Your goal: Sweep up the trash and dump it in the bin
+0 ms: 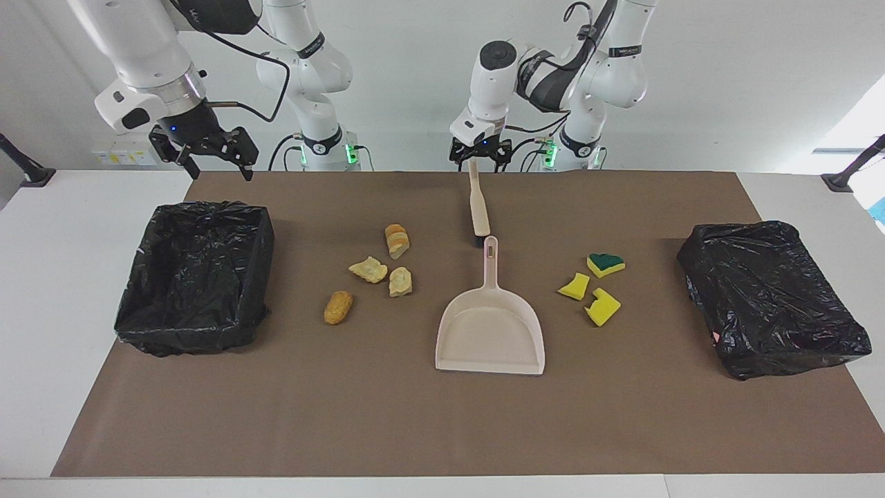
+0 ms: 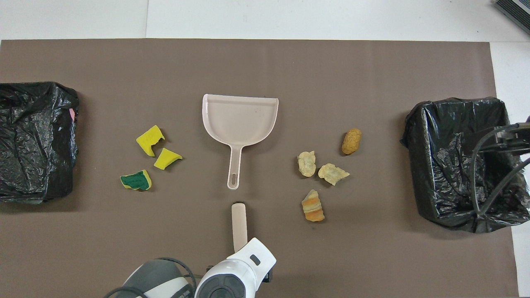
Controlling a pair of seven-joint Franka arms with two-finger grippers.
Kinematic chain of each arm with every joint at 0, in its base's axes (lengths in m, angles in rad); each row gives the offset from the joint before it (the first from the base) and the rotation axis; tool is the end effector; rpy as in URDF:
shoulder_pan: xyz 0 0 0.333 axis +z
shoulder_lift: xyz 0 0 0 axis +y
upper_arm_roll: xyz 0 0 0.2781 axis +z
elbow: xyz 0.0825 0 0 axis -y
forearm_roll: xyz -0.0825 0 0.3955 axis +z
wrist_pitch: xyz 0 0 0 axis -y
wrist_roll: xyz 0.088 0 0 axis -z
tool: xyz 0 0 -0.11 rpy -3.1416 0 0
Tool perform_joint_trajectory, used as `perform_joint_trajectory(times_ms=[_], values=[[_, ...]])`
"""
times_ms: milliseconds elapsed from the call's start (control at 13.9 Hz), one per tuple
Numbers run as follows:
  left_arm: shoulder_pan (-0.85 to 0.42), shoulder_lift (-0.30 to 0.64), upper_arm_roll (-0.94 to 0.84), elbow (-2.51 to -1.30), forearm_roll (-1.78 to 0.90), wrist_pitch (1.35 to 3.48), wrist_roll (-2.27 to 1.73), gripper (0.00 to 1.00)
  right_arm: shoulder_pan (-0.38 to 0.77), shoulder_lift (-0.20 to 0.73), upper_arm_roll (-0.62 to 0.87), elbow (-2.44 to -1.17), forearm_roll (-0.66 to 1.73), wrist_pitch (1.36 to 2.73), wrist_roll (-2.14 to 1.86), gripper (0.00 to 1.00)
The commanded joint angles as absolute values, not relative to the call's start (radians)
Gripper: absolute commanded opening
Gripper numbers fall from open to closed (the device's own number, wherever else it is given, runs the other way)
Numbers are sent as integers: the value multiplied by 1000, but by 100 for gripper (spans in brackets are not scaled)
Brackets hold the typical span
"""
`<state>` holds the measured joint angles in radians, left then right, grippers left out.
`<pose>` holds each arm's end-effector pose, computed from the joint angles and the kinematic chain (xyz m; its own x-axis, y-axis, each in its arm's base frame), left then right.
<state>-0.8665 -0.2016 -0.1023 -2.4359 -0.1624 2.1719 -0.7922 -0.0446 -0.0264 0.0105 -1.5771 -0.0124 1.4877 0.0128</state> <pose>0.2609 -0.3896 0.3279 0.9892 -0.0787 -0.1235 -0.0759 -0.9967 0.0273 0.5494 -0.0201 0.5883 0.9969 -0.0479 -0.0628 -0.0471 -0.9988 0.0135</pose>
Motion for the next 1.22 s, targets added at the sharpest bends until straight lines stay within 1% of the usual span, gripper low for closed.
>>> perform_joint_trajectory(times_ms=[0, 216, 432, 504, 647, 719, 791, 1007, 1151], values=[[-919, -170, -83, -2476, -175, 2233, -841, 100, -46, -72, 14, -1638, 6, 1502, 43, 100], [-942, -173, -83, -2514, -175, 2235, -841, 100, -48, -81, 14, -1654, 6, 1522, 35, 100], [-948, -175, -83, -2517, -175, 2232, -854, 100, -46, -86, 14, -1661, 6, 1523, 37, 100], [-948, -176, -83, -2516, -175, 2229, -862, 86, -46, -87, 14, -1666, 6, 1523, 37, 100], [-948, -173, -83, -2511, -175, 2220, -862, 43, -46, -91, 14, -1667, 6, 1523, 37, 100], [-948, -172, -83, -2505, -173, 2214, -861, 24, -46, -91, 14, -1667, 6, 1523, 37, 100], [-946, -172, -81, -2502, -175, 2204, -859, 0, -46, -91, 14, -1670, 6, 1522, 35, 100], [-930, -176, -78, -2464, -175, 2108, -841, 0, -46, -95, 14, -1677, 6, 1525, 38, 100], [-907, -178, -74, -2442, -173, 2082, -838, 0, -46, -95, 14, -1681, 6, 1526, 38, 100]])
